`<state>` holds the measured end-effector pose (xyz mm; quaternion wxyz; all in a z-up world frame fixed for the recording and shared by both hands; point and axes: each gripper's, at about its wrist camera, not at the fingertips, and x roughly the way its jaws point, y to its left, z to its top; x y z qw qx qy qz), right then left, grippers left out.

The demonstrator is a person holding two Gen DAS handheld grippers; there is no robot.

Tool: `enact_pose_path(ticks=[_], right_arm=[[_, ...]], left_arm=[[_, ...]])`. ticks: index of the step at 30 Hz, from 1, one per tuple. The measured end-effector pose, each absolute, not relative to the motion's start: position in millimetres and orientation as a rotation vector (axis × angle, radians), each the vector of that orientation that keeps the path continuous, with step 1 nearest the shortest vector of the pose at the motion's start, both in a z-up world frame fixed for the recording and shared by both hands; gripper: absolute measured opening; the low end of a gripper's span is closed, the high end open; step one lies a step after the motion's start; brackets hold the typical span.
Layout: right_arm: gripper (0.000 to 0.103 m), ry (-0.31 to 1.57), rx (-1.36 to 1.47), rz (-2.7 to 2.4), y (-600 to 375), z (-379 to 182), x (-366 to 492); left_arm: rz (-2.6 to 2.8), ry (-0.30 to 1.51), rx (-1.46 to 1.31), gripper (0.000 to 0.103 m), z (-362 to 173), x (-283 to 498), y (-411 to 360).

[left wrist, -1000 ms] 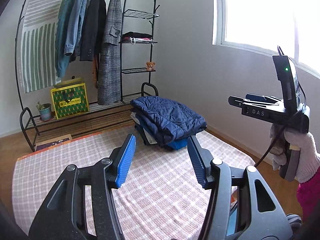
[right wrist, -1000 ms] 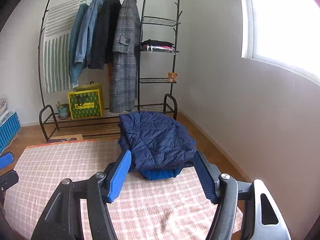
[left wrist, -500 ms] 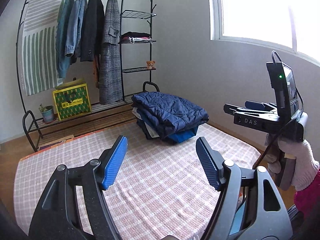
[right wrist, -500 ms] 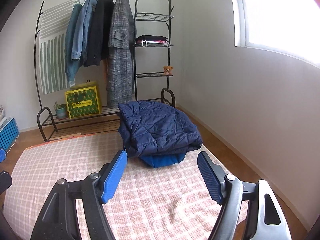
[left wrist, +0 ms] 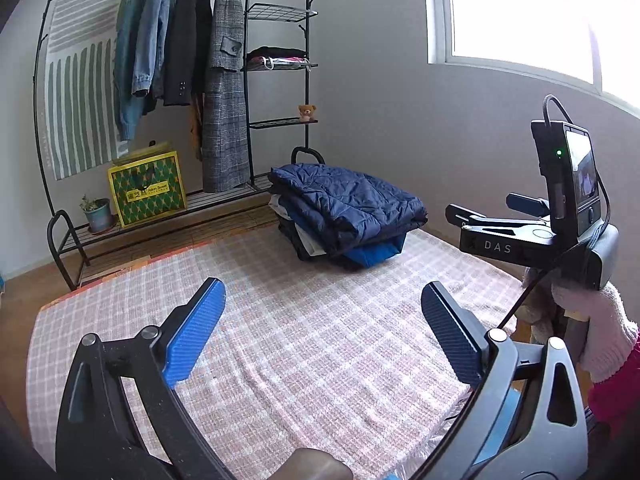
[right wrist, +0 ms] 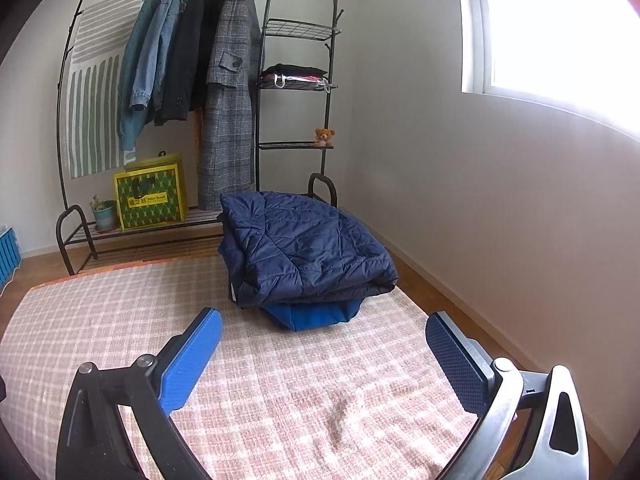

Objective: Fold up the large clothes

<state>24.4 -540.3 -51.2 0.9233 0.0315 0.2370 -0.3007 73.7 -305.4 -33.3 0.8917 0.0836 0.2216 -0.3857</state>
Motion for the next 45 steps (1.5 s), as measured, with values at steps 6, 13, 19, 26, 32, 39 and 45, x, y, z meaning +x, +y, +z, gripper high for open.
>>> enact_pose_path(ticks=[6, 13, 19, 26, 32, 39, 45], right_arm=[[0.103, 0.493, 0.073, -0.616, -542, -57, 26], [0.103, 0.492, 0.083, -0.616, -544, -60, 27], [0.103, 0.493, 0.081, -0.621, -544, -62, 28], [0.103, 0.491, 0.1, -0.627, -548, -63, 26], [0.103, 0.491, 0.108, -0.638, -551, -65, 24], [0.103, 0.485, 0.119, -0.636, -552, -64, 22], [0.103, 0.49, 0.114, -0.628, -551, -66, 24]], left_arm=[[-0.761, 0.475, 0.172, 0.103, -37, 81, -304], [-0.724, 0.49, 0.165, 0.103, -40, 87, -301], [-0.711, 0.457, 0.179, 0.103, -40, 84, -300], [-0.718, 0.449, 0.166, 0.103, -40, 84, -299], [-0.72, 0.448, 0.168, 0.103, -40, 83, -298], [-0.726, 0.448, 0.17, 0.103, -37, 82, -300], [-0.726, 0.447, 0.174, 0.103, -36, 82, -301]])
